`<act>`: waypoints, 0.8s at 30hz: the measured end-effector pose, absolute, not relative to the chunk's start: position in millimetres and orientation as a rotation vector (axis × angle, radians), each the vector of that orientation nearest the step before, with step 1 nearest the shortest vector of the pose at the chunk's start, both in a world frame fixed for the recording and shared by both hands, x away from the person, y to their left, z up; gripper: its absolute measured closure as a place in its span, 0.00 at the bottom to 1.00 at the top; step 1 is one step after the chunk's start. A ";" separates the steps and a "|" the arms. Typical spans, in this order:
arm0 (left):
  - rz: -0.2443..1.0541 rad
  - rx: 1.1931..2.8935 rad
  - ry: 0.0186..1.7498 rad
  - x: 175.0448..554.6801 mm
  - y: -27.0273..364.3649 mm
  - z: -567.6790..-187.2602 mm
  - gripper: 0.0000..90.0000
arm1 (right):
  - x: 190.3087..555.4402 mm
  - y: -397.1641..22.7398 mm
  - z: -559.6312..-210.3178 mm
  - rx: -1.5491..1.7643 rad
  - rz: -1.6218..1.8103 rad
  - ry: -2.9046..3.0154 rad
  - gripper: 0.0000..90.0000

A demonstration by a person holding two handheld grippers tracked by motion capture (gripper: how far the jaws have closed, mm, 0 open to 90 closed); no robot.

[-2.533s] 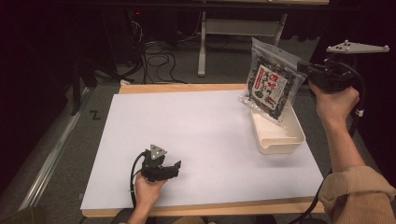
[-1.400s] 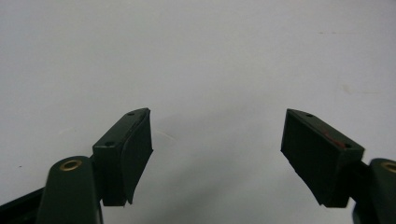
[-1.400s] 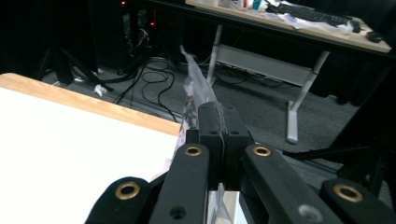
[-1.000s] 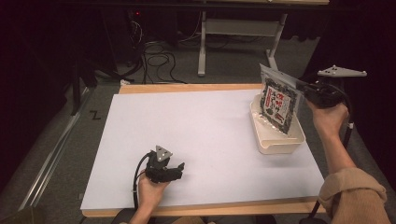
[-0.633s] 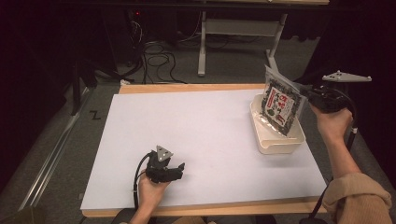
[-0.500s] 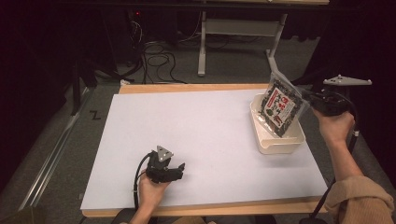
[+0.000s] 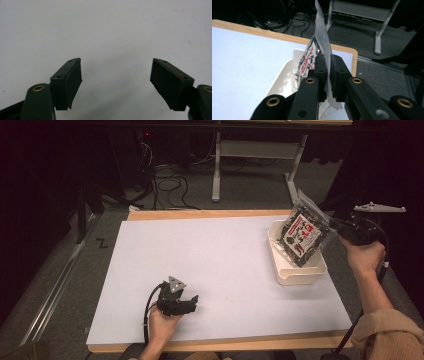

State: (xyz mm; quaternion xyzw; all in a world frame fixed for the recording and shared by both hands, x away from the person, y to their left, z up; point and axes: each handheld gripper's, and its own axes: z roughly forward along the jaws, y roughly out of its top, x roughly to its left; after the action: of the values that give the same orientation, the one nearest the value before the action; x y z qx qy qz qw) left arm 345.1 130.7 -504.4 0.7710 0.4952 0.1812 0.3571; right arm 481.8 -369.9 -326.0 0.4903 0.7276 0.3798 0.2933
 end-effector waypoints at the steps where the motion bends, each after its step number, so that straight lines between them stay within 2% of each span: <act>1: 0.466 1.992 1.277 344.8 130.7 -503.9 0.29 | 483.0 -370.6 -325.2 1.311 1.004 1.938 0.93; 3: 0.469 1.989 1.274 344.0 130.5 -503.6 0.29 | 483.5 -371.3 -324.7 1.321 1.004 1.934 0.90; 4: 0.472 1.991 1.268 342.8 130.6 -502.8 0.29 | 483.6 -372.0 -326.0 1.338 1.007 1.922 0.81; 9: 0.490 1.982 1.273 342.0 132.0 -501.7 0.29 | 484.2 -369.9 -329.3 1.319 0.978 1.927 0.62; 12: 0.491 1.992 1.258 342.0 129.4 -501.7 0.29 | 486.1 -371.1 -328.2 1.331 0.973 1.955 0.53; 16: 0.509 2.008 1.242 339.9 127.0 -501.1 0.28 | 483.7 -372.5 -327.0 1.336 1.003 1.923 0.47; 24: 0.499 2.017 1.226 338.5 126.6 -499.0 0.29 | 473.0 -369.6 -320.8 1.297 1.026 1.902 0.43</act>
State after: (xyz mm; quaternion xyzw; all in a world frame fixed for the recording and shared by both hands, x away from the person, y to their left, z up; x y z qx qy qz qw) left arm 338.5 126.6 -499.0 0.7811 0.4749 0.1932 0.3564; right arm 473.0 -369.6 -320.8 0.4900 0.7186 0.3876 0.3055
